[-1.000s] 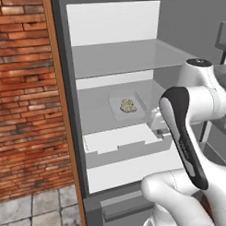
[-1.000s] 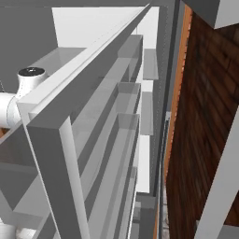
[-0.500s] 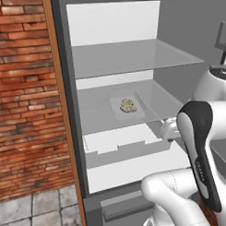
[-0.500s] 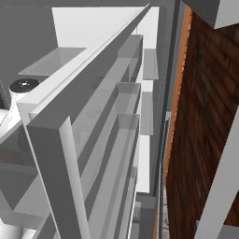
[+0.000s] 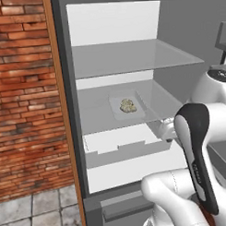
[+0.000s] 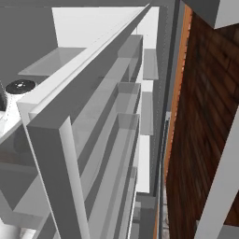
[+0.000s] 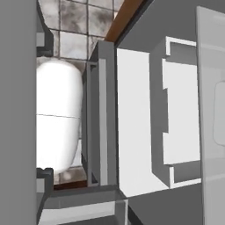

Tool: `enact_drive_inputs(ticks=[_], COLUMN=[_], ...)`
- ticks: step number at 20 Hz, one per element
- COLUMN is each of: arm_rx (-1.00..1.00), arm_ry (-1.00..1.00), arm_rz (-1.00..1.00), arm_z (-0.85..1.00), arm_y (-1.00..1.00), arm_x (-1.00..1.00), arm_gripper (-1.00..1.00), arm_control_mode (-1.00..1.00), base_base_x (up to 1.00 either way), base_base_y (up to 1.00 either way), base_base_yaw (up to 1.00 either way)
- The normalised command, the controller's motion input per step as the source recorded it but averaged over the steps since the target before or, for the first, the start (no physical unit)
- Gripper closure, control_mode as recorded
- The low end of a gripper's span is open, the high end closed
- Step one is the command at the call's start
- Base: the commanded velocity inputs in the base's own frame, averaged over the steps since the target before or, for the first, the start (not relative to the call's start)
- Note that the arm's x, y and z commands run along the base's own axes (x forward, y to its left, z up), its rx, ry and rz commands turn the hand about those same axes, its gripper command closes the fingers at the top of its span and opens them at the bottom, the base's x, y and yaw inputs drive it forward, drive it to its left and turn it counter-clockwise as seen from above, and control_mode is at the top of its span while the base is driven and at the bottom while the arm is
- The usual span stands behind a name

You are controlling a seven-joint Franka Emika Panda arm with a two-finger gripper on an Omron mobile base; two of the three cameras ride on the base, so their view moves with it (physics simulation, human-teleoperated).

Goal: Place two dumplings into each of the tupperware containers and then place the containers in the fridge.

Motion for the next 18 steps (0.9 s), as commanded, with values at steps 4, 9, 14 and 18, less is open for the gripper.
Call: enact_drive_inputs(ticks=[4,9,14,18], arm_rx=[0.00,0.00,0.00,0.00], arm_ry=[0.02,0.00,0.00,0.00], arm_rz=[0.00,0.00,0.00,0.00], arm_z=[0.00,0.00,0.00,0.00], arm_y=[0.00,0.00,0.00,0.00], arm_x=[0.00,0.00,0.00,0.00], arm_gripper=[-1.00,-1.00,-1.00,-1.00], arm_control_mode=[1.00,1.00,1.00,1.00], base_base_x=[0.00,-0.72,-0.94,-0.75], base_base_y=[0.00,0.11,0.83,0.60], base_base_yaw=[0.00,0.02,0.33,0.85])
